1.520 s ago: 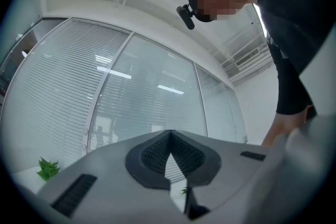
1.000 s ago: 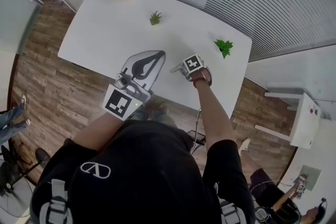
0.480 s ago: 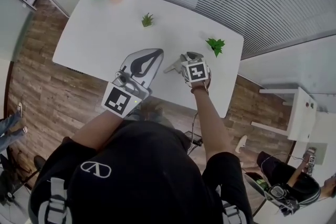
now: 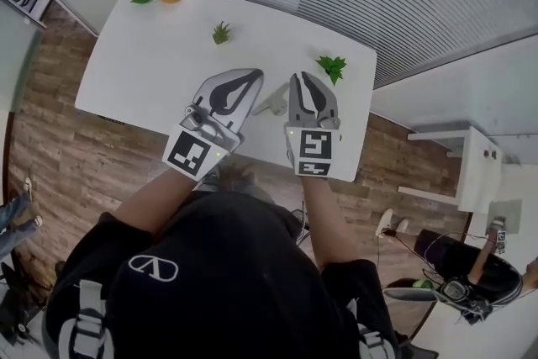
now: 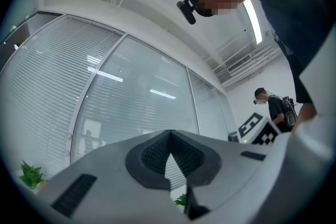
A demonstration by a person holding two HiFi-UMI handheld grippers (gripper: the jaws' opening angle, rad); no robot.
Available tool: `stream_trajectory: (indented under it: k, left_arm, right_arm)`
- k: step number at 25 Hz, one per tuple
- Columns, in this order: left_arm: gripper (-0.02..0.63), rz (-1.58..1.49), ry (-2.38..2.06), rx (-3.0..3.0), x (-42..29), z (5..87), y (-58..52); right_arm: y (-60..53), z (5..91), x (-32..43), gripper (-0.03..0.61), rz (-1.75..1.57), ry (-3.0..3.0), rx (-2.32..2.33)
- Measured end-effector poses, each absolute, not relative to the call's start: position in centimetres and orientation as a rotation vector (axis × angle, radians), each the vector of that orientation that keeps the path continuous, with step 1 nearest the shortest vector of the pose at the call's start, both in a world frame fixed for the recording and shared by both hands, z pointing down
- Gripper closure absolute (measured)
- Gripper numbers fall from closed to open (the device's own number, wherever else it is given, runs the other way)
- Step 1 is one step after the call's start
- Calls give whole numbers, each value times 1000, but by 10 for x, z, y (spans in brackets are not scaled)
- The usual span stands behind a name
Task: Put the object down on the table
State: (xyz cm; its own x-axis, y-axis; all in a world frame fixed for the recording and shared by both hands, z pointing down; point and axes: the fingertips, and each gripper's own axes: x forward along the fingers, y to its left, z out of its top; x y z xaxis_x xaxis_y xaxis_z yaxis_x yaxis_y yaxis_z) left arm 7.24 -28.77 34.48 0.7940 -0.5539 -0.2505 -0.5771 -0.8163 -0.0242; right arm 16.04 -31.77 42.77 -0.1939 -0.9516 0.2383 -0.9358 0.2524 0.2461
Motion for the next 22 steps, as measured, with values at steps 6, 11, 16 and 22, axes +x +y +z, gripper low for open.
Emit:
stream_trajectory:
  k: [6,11,16,22]
  left_arm:
    - [609,367,861,-2888,81,341,-285]
    - [609,390,829,-2883,87,334,-282]
    - [609,400,816,-2882,88,331,-278]
    - [609,394,826,-2881,86,331,-277]
  right_arm:
    - [-278,376,161,528,-293,-2192,1903]
    - [-261,355,160,529,-386,-2200,1986]
    - [-251,337,154,540,-506,-2205,2025]
    - [-251,340,156,545,-483,-2201,2033]
